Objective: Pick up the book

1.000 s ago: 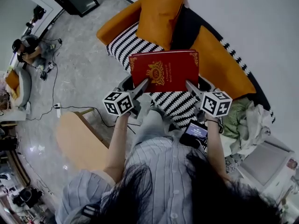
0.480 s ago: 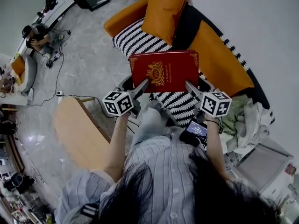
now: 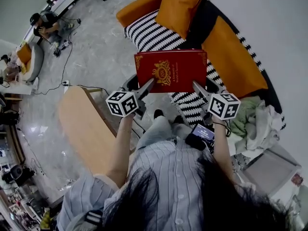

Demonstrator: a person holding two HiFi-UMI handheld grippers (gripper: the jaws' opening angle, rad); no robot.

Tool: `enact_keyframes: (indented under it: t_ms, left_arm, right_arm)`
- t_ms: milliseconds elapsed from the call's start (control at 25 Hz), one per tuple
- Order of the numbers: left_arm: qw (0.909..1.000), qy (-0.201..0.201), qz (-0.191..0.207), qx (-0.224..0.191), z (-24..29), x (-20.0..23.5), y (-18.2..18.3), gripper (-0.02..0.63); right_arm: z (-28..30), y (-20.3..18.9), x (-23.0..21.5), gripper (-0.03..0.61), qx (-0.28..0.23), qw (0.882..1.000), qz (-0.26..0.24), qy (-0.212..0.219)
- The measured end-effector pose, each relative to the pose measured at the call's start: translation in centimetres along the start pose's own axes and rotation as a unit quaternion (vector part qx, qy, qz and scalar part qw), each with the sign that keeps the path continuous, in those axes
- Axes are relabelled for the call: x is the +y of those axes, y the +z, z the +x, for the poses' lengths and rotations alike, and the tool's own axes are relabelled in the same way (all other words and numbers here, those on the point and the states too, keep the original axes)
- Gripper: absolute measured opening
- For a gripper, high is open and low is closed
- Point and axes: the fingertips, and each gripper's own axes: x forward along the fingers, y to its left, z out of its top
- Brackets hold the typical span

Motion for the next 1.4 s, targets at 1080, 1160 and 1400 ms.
enact_keyframes:
  t_ms: [1080,1160,1400]
  left_arm:
    - [0.9999,-0.001,-0.008,-0.014,-17.5,4.4,-5.1,0.321]
    - [0.9998,0.000,-0.009,-0.018,-19.4,5.0,-5.3,0.321]
    - [0.9996,0.002,-0.014,-0.025,-24.0,6.3,-6.5,0.321]
  right_arm:
    - [-1.3,-11.4,14.6,0.282,0.009,1.000,-0.005,-0.006]
    - [-1.3,-12.3,16.3,0.282,0.009,1.000,-0.008,-0.005]
    - [-1.3,-15.0,20.2,0.282,0.015,1.000,-0.018,-0.003]
